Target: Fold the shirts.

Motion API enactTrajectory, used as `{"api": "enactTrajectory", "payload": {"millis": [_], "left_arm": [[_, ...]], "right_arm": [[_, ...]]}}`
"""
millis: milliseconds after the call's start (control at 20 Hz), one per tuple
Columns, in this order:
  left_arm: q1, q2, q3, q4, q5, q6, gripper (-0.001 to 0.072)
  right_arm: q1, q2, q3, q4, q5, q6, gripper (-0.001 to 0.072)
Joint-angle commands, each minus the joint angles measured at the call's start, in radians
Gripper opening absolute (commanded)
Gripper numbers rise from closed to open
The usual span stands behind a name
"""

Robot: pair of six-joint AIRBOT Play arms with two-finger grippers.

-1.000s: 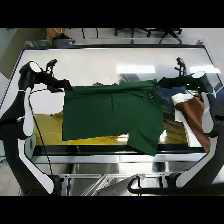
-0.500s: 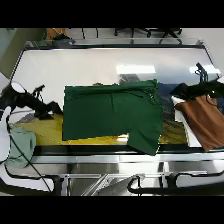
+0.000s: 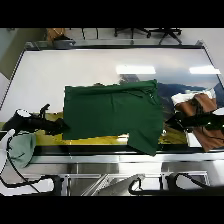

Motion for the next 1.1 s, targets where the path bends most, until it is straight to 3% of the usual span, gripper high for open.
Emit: {"api": "enactTrajectory", "payload": {"millis": [0, 50, 100, 350, 650, 700, 750, 800, 900, 1050], "left_arm": [[-0.030, 0.006, 0.009, -0.072, -0.023, 0.066, 0.0182], [-0.041, 0.006, 0.034, -0.072, -0.047, 0.066, 0.0037], [-0.048, 0.006, 0.054, -0.071, -0.063, 0.064, 0.0017], [-0.053, 0.006, 0.100, -0.072, -0.071, 0.052, 0.0016], [-0.053, 0.006, 0.098, -0.071, -0.075, 0.052, 0.0017], [-0.053, 0.006, 0.098, -0.071, -0.081, 0.052, 0.0017], [-0.053, 0.006, 0.098, -0.069, -0.088, 0.052, 0.0017], [-0.052, 0.006, 0.098, -0.063, -0.095, 0.051, 0.0016], [-0.051, 0.006, 0.099, -0.033, -0.122, 0.028, 0.0015], [-0.053, 0.031, 0.097, 0.200, -0.147, -0.114, 0.0015]], "right_arm": [[-0.003, 0.016, -0.111, -0.005, -0.011, 0.019, 0.0384], [-0.003, 0.016, -0.127, -0.020, -0.011, 0.018, 0.0393], [-0.003, 0.016, -0.139, -0.040, -0.014, 0.018, 0.0416], [0.028, 0.016, -0.233, -0.036, -0.068, 0.014, 0.0444], [0.176, -0.049, -0.270, 0.102, -0.217, -0.060, 0.0432], [0.180, -0.063, -0.269, 0.134, -0.232, -0.090, 0.0390], [0.176, -0.067, -0.268, 0.163, -0.230, -0.117, 0.0165], [0.175, -0.063, -0.265, 0.174, -0.219, -0.123, 0.0048], [0.169, -0.045, -0.255, 0.142, -0.146, -0.126, 0.0017], [0.174, 0.012, -0.257, -0.006, -0.029, -0.038, 0.0017]]}}
